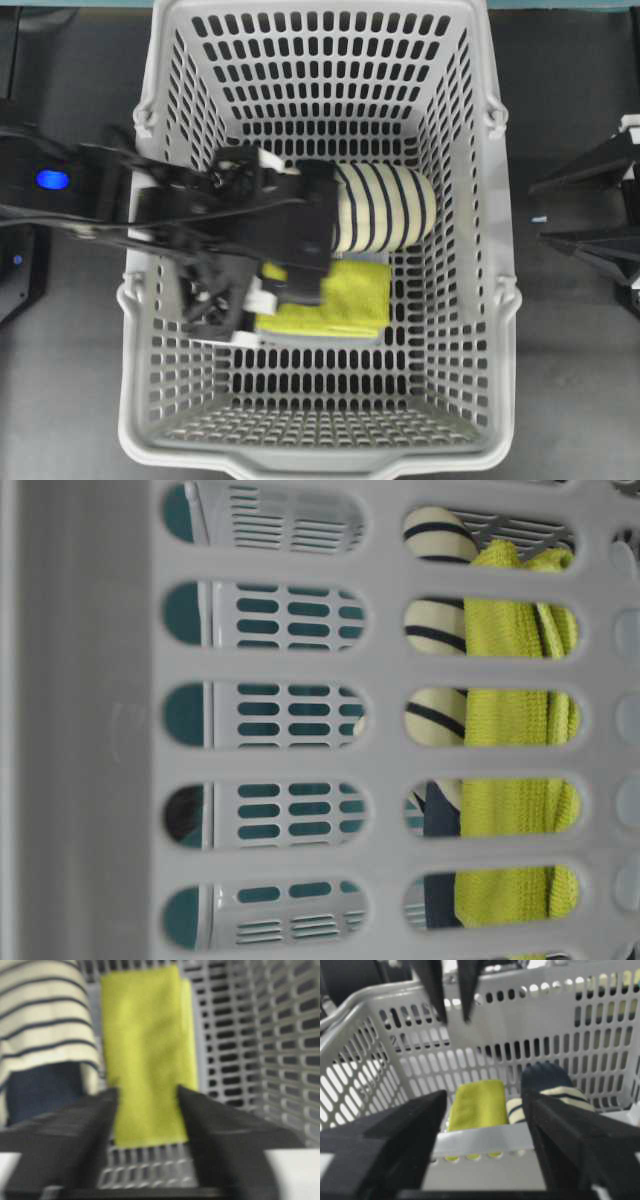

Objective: Pick up the yellow cloth from the shopping basket with the left arm.
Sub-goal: 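Close the left gripper on the yellow cloth's edge beside the slipper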

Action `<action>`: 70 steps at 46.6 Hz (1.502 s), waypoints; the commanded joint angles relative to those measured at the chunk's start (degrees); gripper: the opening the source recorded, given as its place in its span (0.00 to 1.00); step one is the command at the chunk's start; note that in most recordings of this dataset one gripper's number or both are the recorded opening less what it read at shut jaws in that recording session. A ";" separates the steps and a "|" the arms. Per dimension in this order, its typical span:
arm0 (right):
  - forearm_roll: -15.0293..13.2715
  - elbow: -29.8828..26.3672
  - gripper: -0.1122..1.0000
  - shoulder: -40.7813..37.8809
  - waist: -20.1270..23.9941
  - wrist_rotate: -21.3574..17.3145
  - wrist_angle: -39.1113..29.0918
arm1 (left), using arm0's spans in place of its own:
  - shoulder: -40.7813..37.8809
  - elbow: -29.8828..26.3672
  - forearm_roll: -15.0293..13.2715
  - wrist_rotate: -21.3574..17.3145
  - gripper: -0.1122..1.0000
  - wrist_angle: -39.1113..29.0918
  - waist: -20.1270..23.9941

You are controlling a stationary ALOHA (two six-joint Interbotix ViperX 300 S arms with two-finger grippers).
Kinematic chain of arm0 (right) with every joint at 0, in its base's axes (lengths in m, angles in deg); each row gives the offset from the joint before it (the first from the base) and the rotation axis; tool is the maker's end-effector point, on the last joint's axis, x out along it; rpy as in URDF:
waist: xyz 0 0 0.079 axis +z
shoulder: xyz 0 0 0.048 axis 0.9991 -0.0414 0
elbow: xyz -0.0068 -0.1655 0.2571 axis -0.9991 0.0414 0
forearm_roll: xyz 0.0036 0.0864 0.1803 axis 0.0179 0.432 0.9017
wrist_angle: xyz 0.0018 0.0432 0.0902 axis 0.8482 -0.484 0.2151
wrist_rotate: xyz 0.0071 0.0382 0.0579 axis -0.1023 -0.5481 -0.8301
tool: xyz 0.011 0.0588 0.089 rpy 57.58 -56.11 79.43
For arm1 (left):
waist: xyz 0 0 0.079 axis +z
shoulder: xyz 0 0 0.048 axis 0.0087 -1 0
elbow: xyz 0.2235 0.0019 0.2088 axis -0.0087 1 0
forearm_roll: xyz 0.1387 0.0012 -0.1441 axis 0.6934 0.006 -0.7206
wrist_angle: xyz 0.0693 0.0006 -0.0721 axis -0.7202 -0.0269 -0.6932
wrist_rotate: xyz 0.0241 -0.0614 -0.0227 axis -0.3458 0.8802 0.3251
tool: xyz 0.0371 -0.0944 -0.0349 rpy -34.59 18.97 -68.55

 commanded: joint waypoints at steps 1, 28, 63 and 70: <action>0.18 -1.14 0.74 -0.26 0.53 0.00 1.32 | -2.90 -3.96 0.18 0.26 0.62 -2.11 -0.18; 0.18 -0.09 0.81 -0.09 0.53 0.00 2.02 | -19.42 -1.58 0.26 1.76 0.89 -1.14 -1.14; 0.18 0.09 0.81 0.00 0.53 0.00 2.02 | -8.70 -11.87 0.18 1.41 0.21 -10.02 -1.23; 0.18 0.18 0.81 0.00 0.53 0.00 2.02 | -7.12 -20.83 0.26 1.23 0.21 -18.19 -1.23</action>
